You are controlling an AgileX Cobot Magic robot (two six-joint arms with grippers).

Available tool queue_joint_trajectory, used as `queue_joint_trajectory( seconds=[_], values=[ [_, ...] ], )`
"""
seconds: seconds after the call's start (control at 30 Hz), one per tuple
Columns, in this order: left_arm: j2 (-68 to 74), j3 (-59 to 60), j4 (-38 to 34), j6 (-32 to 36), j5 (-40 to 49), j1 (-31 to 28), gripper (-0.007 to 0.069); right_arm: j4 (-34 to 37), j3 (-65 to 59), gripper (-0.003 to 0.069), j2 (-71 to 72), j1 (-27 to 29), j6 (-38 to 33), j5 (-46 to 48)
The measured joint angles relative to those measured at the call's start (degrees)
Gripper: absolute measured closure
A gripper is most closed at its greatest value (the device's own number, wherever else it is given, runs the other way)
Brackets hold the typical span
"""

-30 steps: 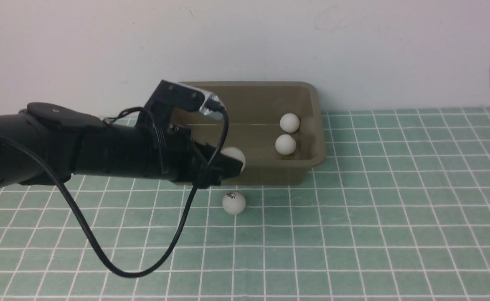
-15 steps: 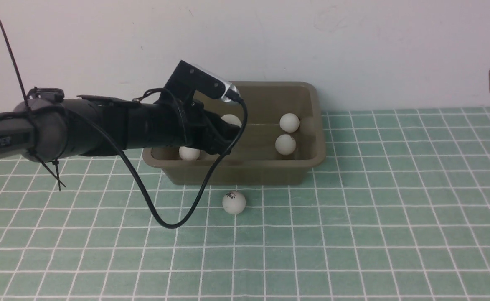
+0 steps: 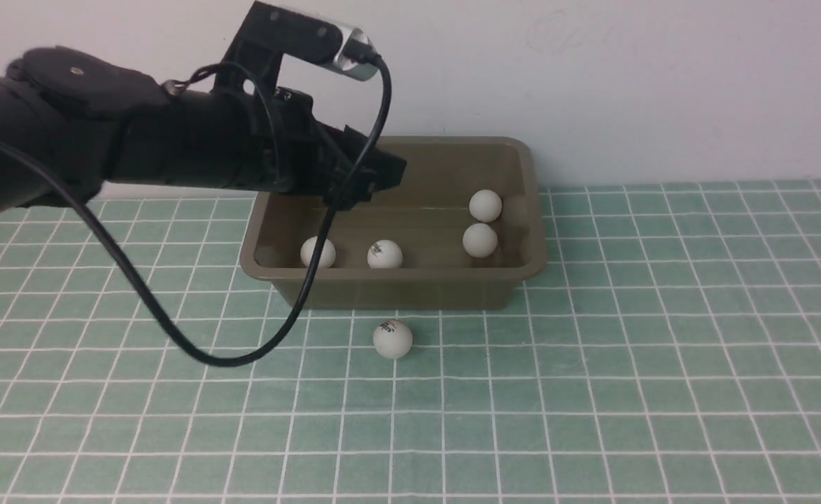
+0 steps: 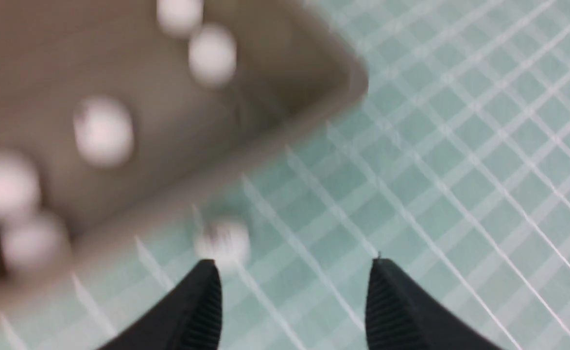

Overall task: Put the table tennis balls in the box on the green coffee tablecloth.
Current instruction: 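Reach for and grasp a ping pong ball on the table beside the basket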

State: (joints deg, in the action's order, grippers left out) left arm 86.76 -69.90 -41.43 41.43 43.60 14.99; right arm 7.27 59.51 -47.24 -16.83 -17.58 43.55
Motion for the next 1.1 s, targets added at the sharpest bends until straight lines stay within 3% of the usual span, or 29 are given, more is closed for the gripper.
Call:
queue_joint_trajectory(
  seconds=[0.03,0.13,0.37,0.63,0.9,1.1],
  values=[
    [-0.9,0.0,3.7,-7.6,3.0,0.0,0.0267,0.0,0.0,0.0144,0.0,0.0,0.0,-0.1],
    [-2.0,0.0,9.4,-16.6,8.8,0.8,0.0307,0.0,-0.2,0.0144,0.0,0.0,0.0,-0.5],
    [-2.2,3.7,11.7,-24.1,10.7,9.3,0.0381,-0.7,-0.2,0.0144,0.0,0.0,0.0,-0.7],
    [-2.2,13.7,12.7,-27.5,-4.7,18.1,0.0387,-1.2,-0.2,0.0144,0.0,0.0,0.0,-0.1],
    [-2.2,23.2,13.5,-28.7,-27.5,19.2,0.0372,-1.3,-0.2,0.0144,0.0,0.0,0.0,0.0],
    [0.0,24.0,13.5,-28.6,-37.7,19.2,0.0314,-1.3,-0.2,0.0144,0.0,0.0,0.0,0.0]
  ],
)
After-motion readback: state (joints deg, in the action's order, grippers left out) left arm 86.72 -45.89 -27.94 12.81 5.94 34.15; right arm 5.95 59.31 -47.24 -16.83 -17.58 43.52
